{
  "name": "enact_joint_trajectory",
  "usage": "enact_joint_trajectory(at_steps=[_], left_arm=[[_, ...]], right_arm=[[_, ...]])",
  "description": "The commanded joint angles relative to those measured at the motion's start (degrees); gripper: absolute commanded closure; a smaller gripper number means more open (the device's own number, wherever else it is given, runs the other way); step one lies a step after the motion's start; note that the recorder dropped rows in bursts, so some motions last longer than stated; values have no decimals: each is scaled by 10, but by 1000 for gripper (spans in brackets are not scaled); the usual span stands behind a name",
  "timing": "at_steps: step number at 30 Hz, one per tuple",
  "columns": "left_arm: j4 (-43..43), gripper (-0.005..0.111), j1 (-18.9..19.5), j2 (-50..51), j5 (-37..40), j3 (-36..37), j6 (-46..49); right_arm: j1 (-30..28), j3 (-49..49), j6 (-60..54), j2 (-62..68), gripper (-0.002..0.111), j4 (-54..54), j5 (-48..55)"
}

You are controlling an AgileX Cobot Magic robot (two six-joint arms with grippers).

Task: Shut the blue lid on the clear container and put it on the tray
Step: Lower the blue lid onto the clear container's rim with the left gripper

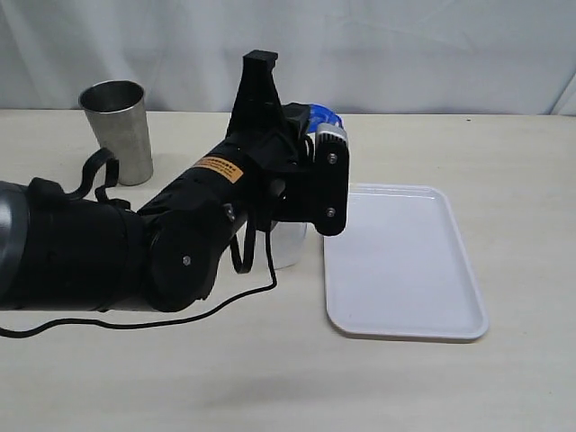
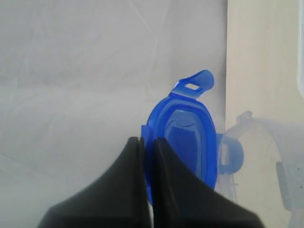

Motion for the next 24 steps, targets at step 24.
enact_joint_trajectory(at_steps=[24], left_arm=[[-22,107,-5,-6,21,27,0]], right_arm=[[1,2,0,-3,104,-2,0]])
